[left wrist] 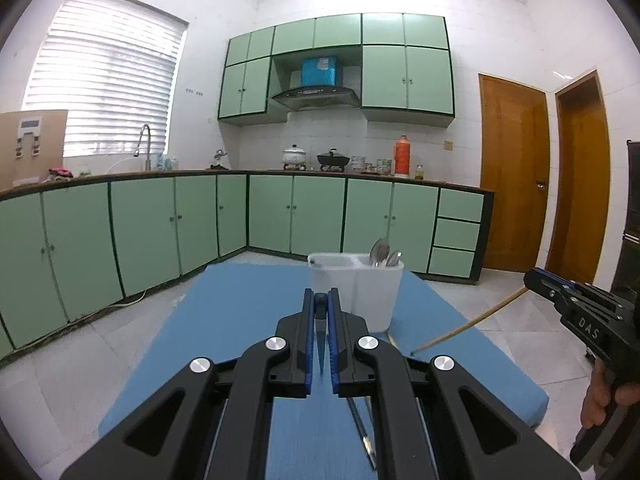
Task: Organize utensils
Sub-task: 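Lift both chopsticks and carry them above the white holder, then lower both chopsticks into the holder and open both tools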
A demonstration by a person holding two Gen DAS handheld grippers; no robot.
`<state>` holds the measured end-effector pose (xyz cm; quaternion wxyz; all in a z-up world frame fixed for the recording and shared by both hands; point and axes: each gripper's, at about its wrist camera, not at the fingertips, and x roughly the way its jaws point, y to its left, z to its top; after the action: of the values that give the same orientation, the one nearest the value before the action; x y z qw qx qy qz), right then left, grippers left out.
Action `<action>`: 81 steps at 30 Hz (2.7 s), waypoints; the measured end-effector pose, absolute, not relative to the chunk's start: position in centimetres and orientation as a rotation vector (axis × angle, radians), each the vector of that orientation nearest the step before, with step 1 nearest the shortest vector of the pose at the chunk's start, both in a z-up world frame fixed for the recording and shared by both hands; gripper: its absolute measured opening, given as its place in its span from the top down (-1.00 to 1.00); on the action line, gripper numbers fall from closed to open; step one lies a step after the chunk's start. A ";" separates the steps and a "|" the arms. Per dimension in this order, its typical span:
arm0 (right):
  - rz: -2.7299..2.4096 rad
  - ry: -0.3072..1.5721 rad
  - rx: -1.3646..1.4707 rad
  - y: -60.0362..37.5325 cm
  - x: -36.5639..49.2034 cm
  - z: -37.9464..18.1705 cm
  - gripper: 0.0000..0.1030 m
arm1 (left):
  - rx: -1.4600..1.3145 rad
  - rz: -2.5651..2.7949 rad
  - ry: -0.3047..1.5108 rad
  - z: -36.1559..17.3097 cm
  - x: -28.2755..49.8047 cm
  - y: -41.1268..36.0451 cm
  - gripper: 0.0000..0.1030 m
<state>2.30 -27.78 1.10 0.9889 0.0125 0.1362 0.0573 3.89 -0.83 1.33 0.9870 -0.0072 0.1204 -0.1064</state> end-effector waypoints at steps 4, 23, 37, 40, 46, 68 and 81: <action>0.143 0.303 0.028 -28.0 3.9 3.0 0.88 | -0.004 -0.234 0.247 2.9 5.3 -1.2 0.87; 0.243 0.315 -0.011 -28.1 8.3 10.7 0.88 | -0.028 -0.294 0.222 8.4 10.5 -0.6 0.88; 0.278 0.271 -0.056 -26.8 13.3 17.5 0.88 | -0.042 -0.307 0.047 16.9 15.3 -1.8 0.88; 0.280 0.288 -0.062 -26.3 15.1 17.3 0.88 | -0.044 -0.299 0.022 17.8 17.6 -2.8 0.88; 0.285 0.337 -0.057 -25.4 19.0 16.0 0.88 | -0.053 -0.285 0.046 16.4 22.8 -4.4 0.88; 0.249 0.450 -0.025 -24.4 26.9 6.8 0.87 | -0.001 -0.280 0.254 4.9 31.3 -6.2 0.87; 0.194 0.439 0.042 -27.7 25.4 5.2 0.24 | -0.014 -0.275 0.247 4.2 30.4 -4.8 0.09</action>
<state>25.45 -27.74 5.18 0.9711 0.0209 0.2175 0.0961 30.44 -4.76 4.21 0.9830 -0.0070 0.1227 -0.1365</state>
